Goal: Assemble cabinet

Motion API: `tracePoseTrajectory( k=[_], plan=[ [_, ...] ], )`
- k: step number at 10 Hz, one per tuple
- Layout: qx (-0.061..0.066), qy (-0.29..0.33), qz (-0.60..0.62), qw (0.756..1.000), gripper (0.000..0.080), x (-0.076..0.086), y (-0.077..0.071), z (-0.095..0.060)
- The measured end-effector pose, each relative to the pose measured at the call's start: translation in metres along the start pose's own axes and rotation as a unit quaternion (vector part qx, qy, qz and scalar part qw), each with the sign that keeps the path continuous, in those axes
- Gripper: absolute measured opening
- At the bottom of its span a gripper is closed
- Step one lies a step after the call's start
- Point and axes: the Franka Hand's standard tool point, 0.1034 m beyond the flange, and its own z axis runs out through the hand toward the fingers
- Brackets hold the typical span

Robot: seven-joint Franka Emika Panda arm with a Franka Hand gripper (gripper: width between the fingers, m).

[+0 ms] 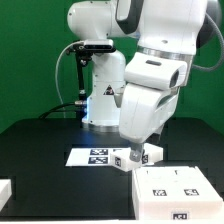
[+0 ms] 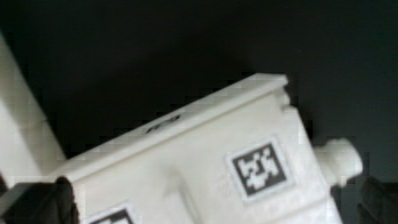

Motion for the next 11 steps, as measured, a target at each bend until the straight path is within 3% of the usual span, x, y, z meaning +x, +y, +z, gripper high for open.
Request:
tracePoseTrajectory(
  k=[2,4,6,7,8,11],
  plan=[
    [0.000,0.000,0.007,1.000,0.0795,0.001,-0.001,0.000],
    [-0.017,0.021,0.091,0.995,0.0795,0.003,-0.005,-0.002],
    [-0.031,0.060,0.258,0.964,0.0795,0.013,-0.023,-0.002],
    [-0.028,0.066,0.282,0.957,0.0795,0.014,-0.033,0.003],
    [-0.016,0.074,0.312,0.947,0.0795,0.012,-0.031,0.005],
    [-0.001,0.078,0.409,0.909,0.0795,0.016,-0.034,0.005]
  ],
)
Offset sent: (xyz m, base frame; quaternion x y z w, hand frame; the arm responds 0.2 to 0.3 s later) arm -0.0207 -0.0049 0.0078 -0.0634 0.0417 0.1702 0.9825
